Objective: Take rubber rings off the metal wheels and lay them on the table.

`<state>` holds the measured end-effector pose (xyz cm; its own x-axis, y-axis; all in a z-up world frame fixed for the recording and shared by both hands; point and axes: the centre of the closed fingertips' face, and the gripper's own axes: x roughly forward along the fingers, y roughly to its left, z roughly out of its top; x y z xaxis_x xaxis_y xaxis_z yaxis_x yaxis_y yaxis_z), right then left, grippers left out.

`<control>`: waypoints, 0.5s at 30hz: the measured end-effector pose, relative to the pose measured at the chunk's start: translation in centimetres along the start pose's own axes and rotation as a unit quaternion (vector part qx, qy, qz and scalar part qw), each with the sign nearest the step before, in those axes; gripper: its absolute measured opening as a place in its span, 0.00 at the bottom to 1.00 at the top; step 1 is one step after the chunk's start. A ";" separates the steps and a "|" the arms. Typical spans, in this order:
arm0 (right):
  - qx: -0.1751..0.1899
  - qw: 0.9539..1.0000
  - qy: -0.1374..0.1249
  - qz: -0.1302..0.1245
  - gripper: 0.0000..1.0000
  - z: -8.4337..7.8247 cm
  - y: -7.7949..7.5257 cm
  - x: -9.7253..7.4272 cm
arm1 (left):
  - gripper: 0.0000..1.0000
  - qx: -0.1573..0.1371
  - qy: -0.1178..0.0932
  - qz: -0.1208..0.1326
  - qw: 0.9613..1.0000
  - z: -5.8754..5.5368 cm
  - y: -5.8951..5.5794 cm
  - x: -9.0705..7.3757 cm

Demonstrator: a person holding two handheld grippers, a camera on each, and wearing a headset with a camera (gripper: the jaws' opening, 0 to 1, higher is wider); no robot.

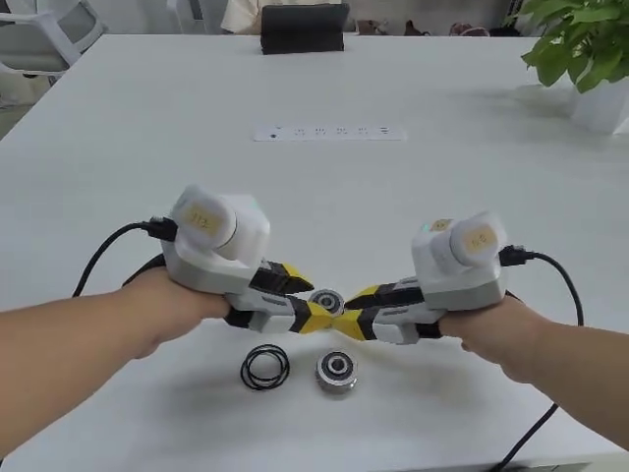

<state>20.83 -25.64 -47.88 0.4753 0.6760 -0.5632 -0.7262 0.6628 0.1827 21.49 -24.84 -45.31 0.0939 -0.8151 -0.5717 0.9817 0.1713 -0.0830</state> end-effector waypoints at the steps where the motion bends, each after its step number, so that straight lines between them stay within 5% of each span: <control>1: 0.000 1.000 0.000 0.000 0.17 0.0 0.0 0.0 | 0.23 -0.001 0.000 0.000 1.000 0.0 0.0 0.1; 15: -0.001 1.000 -0.002 0.002 0.15 0.0 0.0 0.0 | 0.13 0.014 0.011 0.012 1.000 -0.1 0.4 0.8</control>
<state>20.85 -25.68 -47.88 0.4748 0.6799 -0.5588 -0.7289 0.6596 0.1833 21.92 -25.37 -45.93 0.1135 -0.7991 -0.5903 0.9836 0.1741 -0.0467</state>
